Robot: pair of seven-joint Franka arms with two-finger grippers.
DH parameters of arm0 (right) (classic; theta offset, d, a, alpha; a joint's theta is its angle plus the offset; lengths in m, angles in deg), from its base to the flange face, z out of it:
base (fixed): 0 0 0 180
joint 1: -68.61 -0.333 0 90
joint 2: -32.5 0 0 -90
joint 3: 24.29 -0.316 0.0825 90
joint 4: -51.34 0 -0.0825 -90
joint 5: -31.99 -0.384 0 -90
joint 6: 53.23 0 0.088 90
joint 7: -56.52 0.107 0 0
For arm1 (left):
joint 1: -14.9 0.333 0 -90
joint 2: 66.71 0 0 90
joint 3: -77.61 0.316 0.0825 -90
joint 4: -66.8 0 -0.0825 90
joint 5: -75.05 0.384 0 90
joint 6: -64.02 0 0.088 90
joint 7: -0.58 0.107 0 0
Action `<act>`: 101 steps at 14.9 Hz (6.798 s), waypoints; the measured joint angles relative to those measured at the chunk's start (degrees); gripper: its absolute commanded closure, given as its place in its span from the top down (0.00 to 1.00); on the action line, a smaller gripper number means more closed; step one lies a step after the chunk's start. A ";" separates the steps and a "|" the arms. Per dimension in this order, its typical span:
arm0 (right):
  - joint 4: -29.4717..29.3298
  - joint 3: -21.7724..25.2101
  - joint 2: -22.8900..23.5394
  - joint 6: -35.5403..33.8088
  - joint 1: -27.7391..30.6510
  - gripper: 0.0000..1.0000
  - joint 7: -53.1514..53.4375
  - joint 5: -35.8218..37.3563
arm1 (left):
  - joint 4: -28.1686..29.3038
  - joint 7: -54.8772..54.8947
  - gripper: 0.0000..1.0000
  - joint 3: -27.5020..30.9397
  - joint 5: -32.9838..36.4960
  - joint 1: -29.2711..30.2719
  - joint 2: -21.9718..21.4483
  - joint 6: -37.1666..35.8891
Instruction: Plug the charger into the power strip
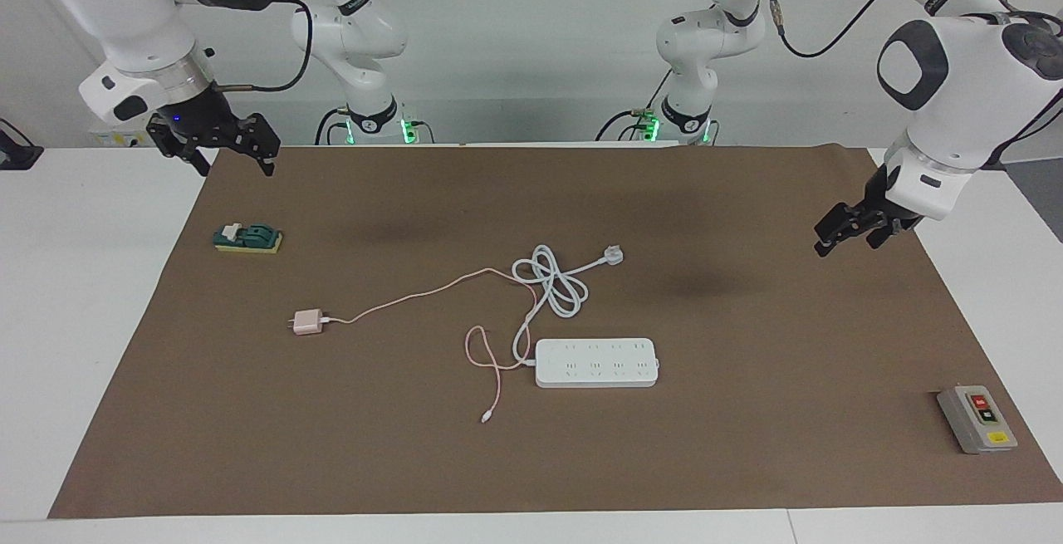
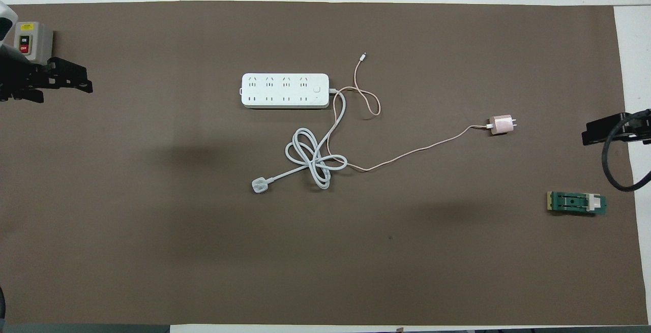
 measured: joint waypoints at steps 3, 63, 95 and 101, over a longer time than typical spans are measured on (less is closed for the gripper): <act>0.07 0.41 0.02 0.01 0.30 1.00 4.48 -0.72 | -0.10 0.01 1.00 0.05 0.00 0.52 -0.40 -0.10; 3.54 1.56 35.37 17.34 11.99 0.00 39.24 -43.14 | 8.19 -11.29 1.00 -1.07 -44.65 -7.02 -4.94 4.05; -7.55 -3.31 29.63 33.08 -24.81 0.00 83.72 -50.89 | 6.45 31.45 1.00 -3.11 -80.84 -10.66 17.35 3.63; -7.59 -3.28 29.64 36.04 -25.72 0.00 86.83 -50.88 | 6.54 35.71 1.00 -3.12 -80.83 -11.53 19.35 3.01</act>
